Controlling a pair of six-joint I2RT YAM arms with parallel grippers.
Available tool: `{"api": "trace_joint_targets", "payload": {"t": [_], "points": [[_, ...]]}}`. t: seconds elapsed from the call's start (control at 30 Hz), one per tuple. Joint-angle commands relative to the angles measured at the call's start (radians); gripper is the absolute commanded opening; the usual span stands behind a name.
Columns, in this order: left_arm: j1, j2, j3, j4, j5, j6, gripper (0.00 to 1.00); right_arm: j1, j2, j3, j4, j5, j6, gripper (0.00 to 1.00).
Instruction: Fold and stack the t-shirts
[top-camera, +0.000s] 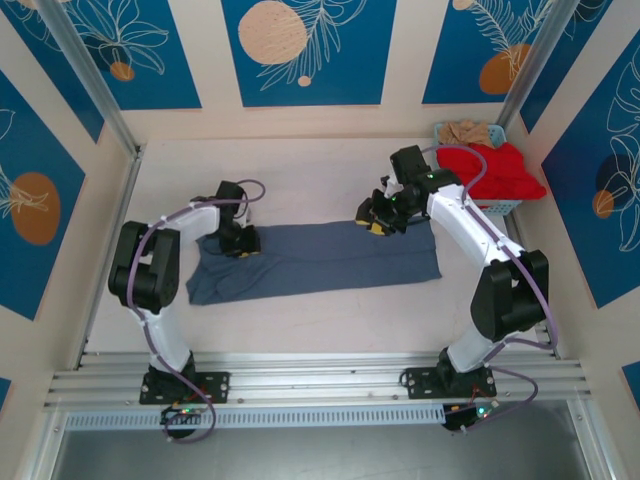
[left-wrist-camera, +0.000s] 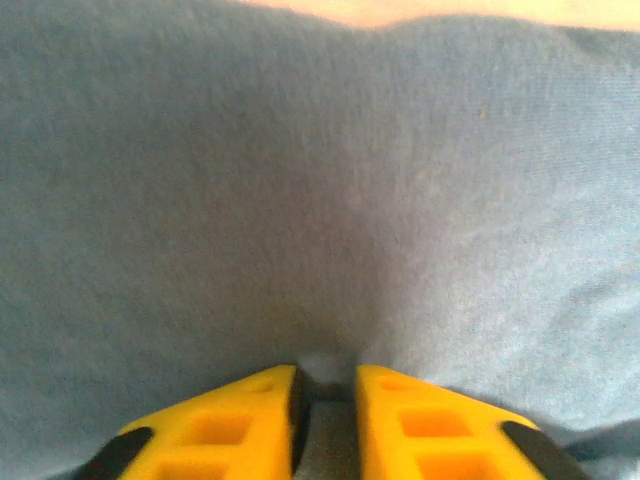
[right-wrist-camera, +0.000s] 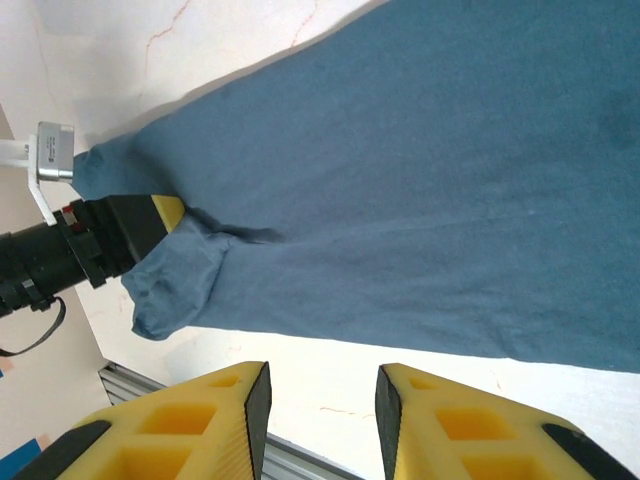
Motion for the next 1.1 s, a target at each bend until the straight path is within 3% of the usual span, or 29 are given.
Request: {"api": "trace_joint_targets", "payload": {"t": [0.0, 0.3, 0.7, 0.87, 0.97, 1.07], "points": [[-0.024, -0.075, -0.010, -0.034, -0.016, -0.020, 0.13, 0.008, 0.001, 0.027, -0.015, -0.033, 0.015, 0.36], [-0.077, -0.118, -0.023, -0.139, 0.012, -0.135, 0.03, 0.006, -0.003, 0.008, -0.021, -0.030, 0.006, 0.35], [-0.183, -0.151, -0.059, -0.205, 0.059, -0.357, 0.03, 0.000, -0.016, -0.032, -0.017, -0.040, 0.005, 0.35], [-0.238, -0.131, -0.073, -0.193, 0.069, -0.481, 0.11, -0.003, -0.024, -0.048, -0.015, -0.039, 0.003, 0.35], [-0.275, -0.118, -0.074, -0.195, 0.066, -0.545, 0.25, -0.007, -0.027, -0.059, -0.014, -0.043, 0.004, 0.35], [-0.297, -0.136, -0.088, -0.175, 0.090, -0.608, 0.27, -0.008, -0.033, -0.068, -0.014, -0.040, 0.004, 0.35]]}}
